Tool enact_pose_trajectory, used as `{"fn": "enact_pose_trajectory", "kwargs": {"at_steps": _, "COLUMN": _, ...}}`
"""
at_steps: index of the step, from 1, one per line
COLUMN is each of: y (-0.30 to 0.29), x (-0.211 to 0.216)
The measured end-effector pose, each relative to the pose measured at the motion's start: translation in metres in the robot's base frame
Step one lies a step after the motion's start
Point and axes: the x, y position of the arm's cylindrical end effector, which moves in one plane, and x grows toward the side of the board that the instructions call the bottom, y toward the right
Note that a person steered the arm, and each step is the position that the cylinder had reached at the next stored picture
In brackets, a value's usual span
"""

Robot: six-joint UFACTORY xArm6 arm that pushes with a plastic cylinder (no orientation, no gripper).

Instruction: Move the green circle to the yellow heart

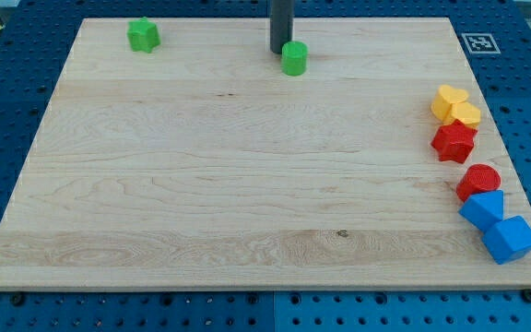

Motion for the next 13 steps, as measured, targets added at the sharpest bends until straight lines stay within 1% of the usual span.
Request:
{"fn": "enact_pose_trajectory", "kwargs": {"at_steps": 1, "y": -0.015, "x": 0.018}}
{"fn": "enact_pose_trajectory", "kwargs": {"at_steps": 2, "y": -0.042, "x": 0.043}}
{"fn": "enact_pose_trajectory", "kwargs": {"at_steps": 3, "y": -0.008, "x": 0.063}}
{"fn": "enact_pose_trajectory", "kwargs": {"at_steps": 4, "y": 0.012, "x": 0.011}}
{"fn": "enact_pose_trajectory", "kwargs": {"at_steps": 6, "y": 0.01, "x": -0.001}}
{"fn": "enact_pose_trajectory", "kwargs": {"at_steps": 7, "y": 0.044, "x": 0.007}}
{"fn": "enact_pose_trajectory", "kwargs": {"at_steps": 9, "y": 0.046, "x": 0.009}}
{"fn": "enact_pose_trajectory", "kwargs": {"at_steps": 10, "y": 0.046, "x": 0.024}}
{"fn": "enact_pose_trajectory", "kwargs": {"at_steps": 11, "y": 0.046, "x": 0.024}}
{"fn": "enact_pose_trajectory", "kwargs": {"at_steps": 12, "y": 0.067, "x": 0.026}}
{"fn": "enact_pose_trajectory", "kwargs": {"at_steps": 13, "y": 0.088, "x": 0.039}}
